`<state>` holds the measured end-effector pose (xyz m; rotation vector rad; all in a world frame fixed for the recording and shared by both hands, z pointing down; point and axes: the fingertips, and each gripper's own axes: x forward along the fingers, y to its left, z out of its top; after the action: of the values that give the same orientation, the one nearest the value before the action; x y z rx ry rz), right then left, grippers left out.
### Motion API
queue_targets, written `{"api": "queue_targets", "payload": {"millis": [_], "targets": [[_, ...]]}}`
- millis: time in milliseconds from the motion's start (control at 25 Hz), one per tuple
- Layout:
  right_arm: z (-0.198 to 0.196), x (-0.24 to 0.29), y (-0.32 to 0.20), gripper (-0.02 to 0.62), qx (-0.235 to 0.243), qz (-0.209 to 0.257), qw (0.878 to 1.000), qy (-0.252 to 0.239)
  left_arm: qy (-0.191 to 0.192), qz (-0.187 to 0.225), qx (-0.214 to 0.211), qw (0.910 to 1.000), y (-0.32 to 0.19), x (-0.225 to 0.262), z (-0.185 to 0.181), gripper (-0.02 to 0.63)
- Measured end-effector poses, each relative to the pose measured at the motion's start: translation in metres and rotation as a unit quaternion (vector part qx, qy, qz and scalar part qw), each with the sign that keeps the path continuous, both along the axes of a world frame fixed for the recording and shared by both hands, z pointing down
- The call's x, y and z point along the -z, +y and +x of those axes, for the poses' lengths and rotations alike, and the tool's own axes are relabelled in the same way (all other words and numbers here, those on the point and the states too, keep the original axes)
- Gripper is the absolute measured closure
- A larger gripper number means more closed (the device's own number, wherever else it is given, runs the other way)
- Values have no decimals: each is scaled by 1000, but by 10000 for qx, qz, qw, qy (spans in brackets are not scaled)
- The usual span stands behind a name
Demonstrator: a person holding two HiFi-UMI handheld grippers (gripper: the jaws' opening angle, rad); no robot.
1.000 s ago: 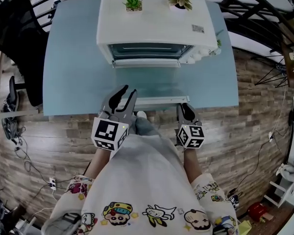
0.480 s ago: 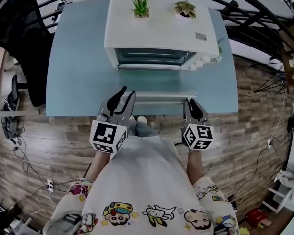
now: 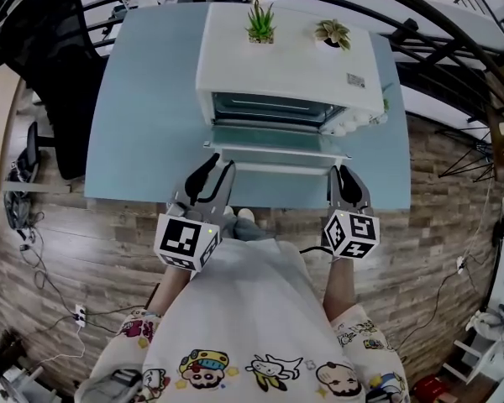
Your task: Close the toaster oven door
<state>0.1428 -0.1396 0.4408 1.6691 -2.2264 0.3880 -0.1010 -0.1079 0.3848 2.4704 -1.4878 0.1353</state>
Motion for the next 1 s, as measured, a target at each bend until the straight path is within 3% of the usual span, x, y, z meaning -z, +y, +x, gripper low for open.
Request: {"api": "queue_targets", "payload": {"millis": [520,600,640,760,1000], "targets": [[-8,37,-57,522,191,492,9985,173,20,-53,85,9999,-14,-3,0,503],[-12,40,-65,533,285,548,9978,243,12,-57,95,9999,-18,-3,-1,503],[-15,42,-69,588,313,597,9972,324,8,-57,103,9999,-21,-3,-1,503],[-16,48,-80,588,218,749,9953,569,-2,-47,155,9999,-27,0,-4,503],[-17,51,-87,588,358,717,9952,567,-4,-85,251,9996,-36,-2,-11,503]]}}
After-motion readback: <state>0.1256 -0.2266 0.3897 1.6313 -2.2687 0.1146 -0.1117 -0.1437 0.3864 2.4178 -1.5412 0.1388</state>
